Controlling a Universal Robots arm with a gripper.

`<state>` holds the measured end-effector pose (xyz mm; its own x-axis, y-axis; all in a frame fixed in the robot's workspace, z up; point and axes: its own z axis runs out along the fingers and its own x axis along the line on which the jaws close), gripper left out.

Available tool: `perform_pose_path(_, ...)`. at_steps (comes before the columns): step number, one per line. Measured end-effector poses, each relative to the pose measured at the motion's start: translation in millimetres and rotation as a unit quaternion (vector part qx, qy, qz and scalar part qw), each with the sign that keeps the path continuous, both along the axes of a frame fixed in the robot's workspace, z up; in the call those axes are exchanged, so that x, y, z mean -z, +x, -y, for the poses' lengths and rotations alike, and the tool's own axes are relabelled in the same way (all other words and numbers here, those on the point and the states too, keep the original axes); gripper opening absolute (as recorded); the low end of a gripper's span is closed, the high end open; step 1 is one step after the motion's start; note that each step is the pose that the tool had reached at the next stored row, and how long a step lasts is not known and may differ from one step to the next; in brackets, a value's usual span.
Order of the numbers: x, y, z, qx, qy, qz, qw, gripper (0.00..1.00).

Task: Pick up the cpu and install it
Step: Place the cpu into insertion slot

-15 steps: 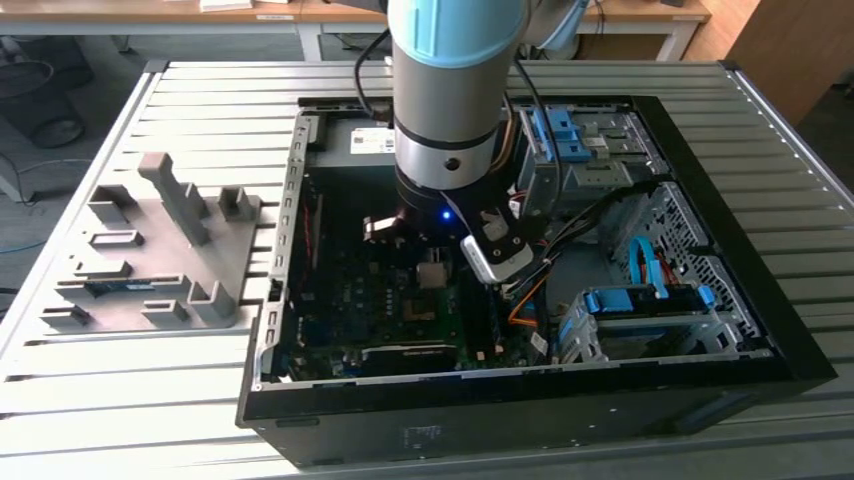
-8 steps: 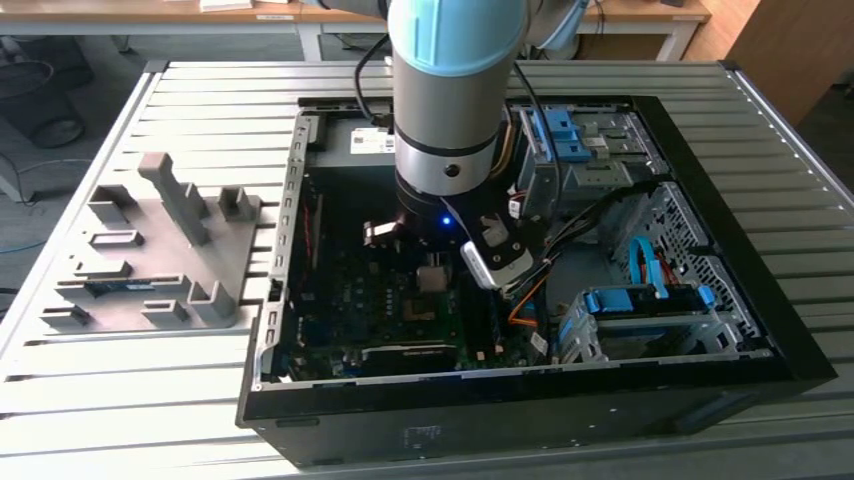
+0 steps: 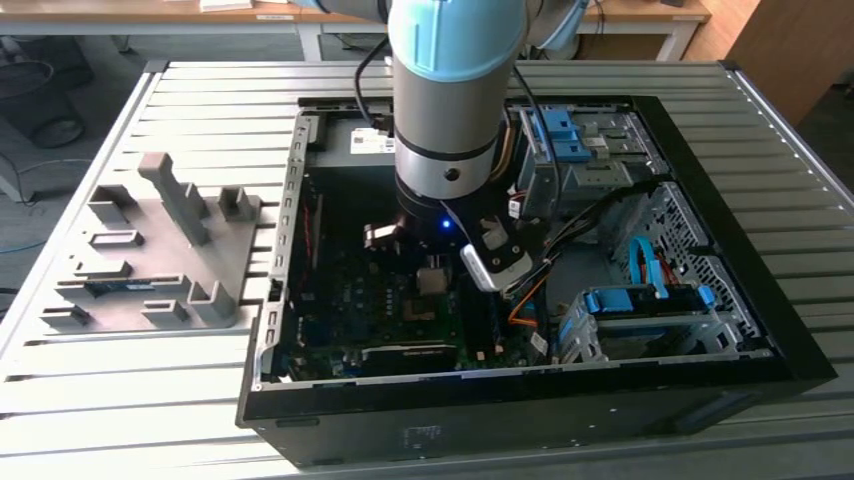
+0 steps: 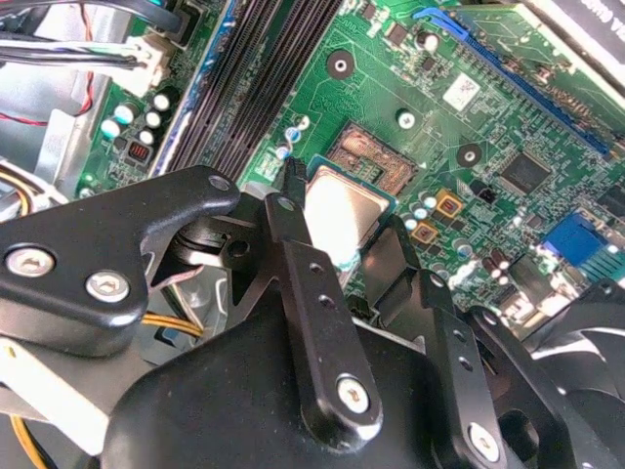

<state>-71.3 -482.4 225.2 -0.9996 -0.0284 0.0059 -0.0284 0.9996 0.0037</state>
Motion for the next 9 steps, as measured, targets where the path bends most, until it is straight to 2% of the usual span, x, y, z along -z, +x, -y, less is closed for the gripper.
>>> perform_pose_path(9, 2.7, 0.0, 0.0, 0.000, 0.0000, 0.0000, 1.0000, 0.47)
